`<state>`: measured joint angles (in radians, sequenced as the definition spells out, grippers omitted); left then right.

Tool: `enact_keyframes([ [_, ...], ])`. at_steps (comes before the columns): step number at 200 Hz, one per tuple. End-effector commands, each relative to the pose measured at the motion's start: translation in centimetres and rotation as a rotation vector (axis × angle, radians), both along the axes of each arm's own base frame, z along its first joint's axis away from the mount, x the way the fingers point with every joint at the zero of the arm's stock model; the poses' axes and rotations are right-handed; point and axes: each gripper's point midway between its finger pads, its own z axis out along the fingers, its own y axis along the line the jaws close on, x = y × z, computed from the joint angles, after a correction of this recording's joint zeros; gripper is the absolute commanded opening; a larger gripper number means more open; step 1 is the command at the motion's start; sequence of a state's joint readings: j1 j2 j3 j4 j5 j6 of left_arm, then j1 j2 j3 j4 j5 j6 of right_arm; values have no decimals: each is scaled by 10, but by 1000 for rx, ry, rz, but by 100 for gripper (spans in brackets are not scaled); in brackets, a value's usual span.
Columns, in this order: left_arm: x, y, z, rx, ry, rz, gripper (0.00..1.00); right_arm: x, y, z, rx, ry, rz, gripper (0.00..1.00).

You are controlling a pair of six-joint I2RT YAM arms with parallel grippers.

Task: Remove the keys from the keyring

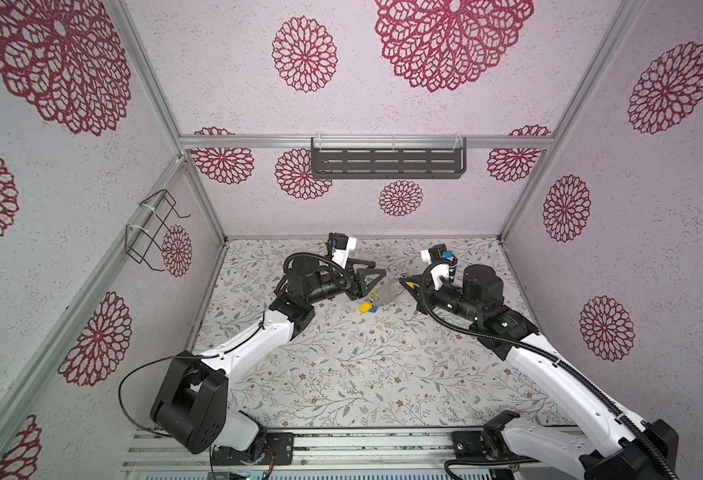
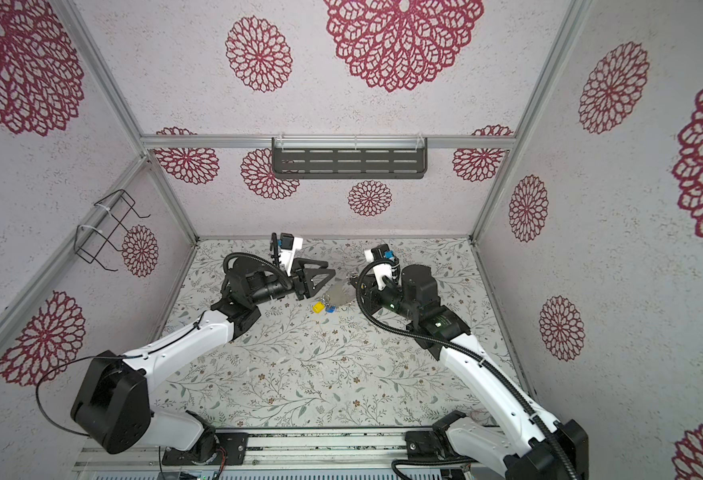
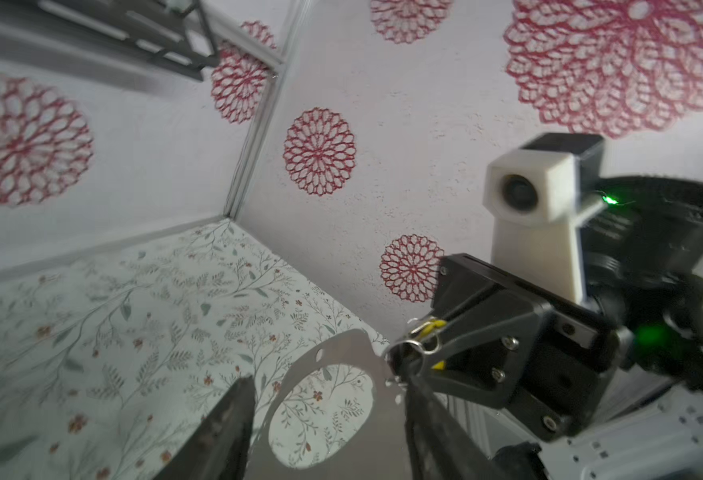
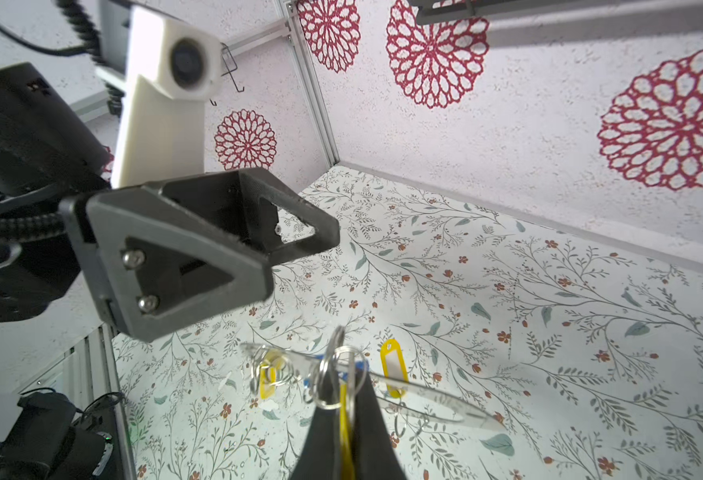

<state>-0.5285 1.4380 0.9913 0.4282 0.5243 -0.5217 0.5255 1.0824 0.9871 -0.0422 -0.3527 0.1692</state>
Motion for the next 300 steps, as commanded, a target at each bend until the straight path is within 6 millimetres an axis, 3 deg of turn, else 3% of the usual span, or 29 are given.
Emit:
enact_keyframes([
  [1, 36, 46, -5, 115, 80, 334, 89, 2, -7, 38, -31, -135, -19, 0],
  [7, 40, 51, -5, 142, 104, 351, 100, 3, -7, 38, -44, -145, -15, 0],
  [39, 57, 66, -9, 205, 56, 369, 97, 3, 1, 46, -61, -184, 37, 0],
  [55, 56, 52, -9, 178, 53, 279, 97, 3, 7, 48, -56, -189, 69, 0],
  [68, 44, 28, -5, 126, 59, 135, 100, 4, 7, 51, -54, -198, 68, 0],
  [104, 12, -17, -11, 81, 49, -2, 66, 21, -2, 57, -83, -303, -30, 0],
  [128, 0, -30, -14, 53, 67, -31, 56, 32, -6, 65, -69, -356, -85, 0],
  [161, -11, -28, -4, 0, 49, -40, 56, 41, -5, 71, -50, -433, -113, 0],
  [212, -11, 2, 15, 26, -22, -30, 61, 31, 0, 71, -66, -513, -60, 0],
  [224, -14, 2, 18, 32, -28, -56, 55, 29, 2, 70, -75, -520, -41, 0],
  [255, -16, -9, 15, 72, 6, -133, 28, 25, 7, 68, -77, -520, 1, 0],
  [300, -21, -19, 29, 23, -4, -216, 30, 22, 10, 67, -70, -498, 24, 0],
])
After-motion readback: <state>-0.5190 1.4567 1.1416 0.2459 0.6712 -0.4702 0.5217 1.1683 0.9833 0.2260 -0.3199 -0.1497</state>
